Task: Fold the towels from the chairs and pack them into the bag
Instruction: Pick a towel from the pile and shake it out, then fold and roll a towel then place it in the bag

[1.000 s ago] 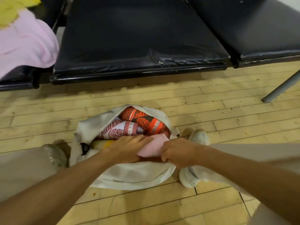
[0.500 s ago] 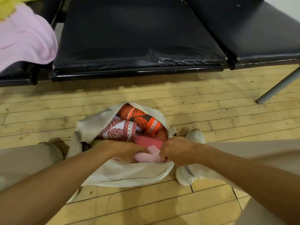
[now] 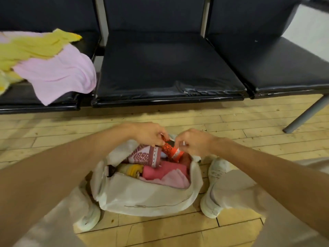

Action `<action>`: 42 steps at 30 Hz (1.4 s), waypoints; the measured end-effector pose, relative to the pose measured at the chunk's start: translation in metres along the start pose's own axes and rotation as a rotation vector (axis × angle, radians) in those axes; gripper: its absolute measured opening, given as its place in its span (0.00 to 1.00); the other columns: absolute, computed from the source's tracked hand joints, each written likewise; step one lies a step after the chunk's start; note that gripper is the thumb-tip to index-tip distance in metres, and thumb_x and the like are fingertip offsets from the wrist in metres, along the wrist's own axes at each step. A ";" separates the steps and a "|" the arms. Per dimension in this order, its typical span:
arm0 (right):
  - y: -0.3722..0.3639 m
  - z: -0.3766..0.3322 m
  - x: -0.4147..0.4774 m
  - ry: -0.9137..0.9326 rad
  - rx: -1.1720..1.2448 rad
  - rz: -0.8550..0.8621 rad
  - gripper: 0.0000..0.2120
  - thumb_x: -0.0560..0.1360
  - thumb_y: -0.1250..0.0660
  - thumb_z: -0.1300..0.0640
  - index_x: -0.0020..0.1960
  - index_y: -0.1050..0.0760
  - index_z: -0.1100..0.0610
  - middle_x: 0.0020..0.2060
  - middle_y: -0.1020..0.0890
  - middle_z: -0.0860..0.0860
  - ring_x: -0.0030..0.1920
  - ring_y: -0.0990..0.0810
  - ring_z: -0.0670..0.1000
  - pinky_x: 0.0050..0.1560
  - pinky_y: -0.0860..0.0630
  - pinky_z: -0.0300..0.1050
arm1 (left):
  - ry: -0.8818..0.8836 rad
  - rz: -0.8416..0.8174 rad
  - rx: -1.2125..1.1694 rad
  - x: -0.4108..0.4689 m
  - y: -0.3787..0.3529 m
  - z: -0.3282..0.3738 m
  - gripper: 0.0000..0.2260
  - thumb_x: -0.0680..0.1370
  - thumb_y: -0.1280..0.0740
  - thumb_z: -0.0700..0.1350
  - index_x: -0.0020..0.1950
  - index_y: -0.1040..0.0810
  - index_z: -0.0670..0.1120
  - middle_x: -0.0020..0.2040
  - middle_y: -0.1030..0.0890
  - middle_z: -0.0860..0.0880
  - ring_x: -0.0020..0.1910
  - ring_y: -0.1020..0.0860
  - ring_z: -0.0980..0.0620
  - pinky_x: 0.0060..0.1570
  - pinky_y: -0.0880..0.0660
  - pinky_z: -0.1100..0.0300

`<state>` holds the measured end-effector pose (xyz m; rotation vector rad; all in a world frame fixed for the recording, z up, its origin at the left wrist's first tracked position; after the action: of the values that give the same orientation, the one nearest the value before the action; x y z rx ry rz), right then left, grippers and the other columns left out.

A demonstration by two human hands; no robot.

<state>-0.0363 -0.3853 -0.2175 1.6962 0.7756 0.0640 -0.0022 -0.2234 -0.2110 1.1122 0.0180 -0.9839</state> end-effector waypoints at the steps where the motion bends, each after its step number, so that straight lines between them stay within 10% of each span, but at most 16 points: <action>1: 0.014 -0.006 0.005 0.010 0.005 0.050 0.09 0.77 0.36 0.61 0.54 0.19 0.54 0.51 0.17 0.48 0.50 0.21 0.48 0.51 0.30 0.37 | -0.002 0.043 0.032 -0.011 0.014 0.000 0.14 0.80 0.36 0.44 0.65 0.25 0.48 0.50 0.21 0.50 0.43 0.24 0.54 0.44 0.28 0.65; 14: 0.140 -0.125 0.129 0.136 0.258 0.442 0.07 0.78 0.35 0.61 0.52 0.19 0.55 0.40 0.20 0.44 0.38 0.23 0.41 0.39 0.29 0.26 | 0.339 0.868 0.004 -0.168 0.121 -0.141 0.11 0.77 0.37 0.38 0.58 0.21 0.44 0.51 0.19 0.48 0.52 0.22 0.47 0.52 0.29 0.60; 24: 0.113 -0.219 0.228 0.154 0.487 0.450 0.08 0.77 0.34 0.61 0.55 0.20 0.58 0.46 0.21 0.51 0.46 0.24 0.48 0.39 0.30 0.34 | 0.879 0.995 -0.045 -0.258 0.083 -0.256 0.19 0.81 0.40 0.43 0.72 0.32 0.44 0.68 0.30 0.41 0.66 0.31 0.39 0.62 0.31 0.47; 35: 0.107 -0.235 0.232 0.149 0.405 0.351 0.10 0.77 0.35 0.62 0.57 0.22 0.56 0.56 0.22 0.52 0.53 0.26 0.48 0.47 0.33 0.34 | 0.981 1.156 0.071 -0.262 0.091 -0.265 0.09 0.80 0.37 0.44 0.49 0.19 0.41 0.46 0.22 0.43 0.48 0.23 0.42 0.44 0.28 0.50; 42: 0.127 -0.248 0.223 0.217 0.448 0.436 0.08 0.78 0.35 0.62 0.54 0.19 0.56 0.47 0.20 0.45 0.46 0.26 0.43 0.40 0.33 0.29 | 0.504 1.768 -0.942 -0.277 0.117 -0.229 0.07 0.82 0.43 0.44 0.46 0.29 0.45 0.48 0.23 0.41 0.49 0.23 0.41 0.47 0.22 0.50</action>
<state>0.0858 -0.0669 -0.1125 2.2940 0.5898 0.4066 0.0115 0.1401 -0.1068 0.1461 -0.0788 0.8703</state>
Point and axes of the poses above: each hand's wrist, its own x-axis towards the middle knuckle, its own y-axis out of the back of the hand, z = x × y, the point moved 3 cm from there along x, towards the middle knuckle
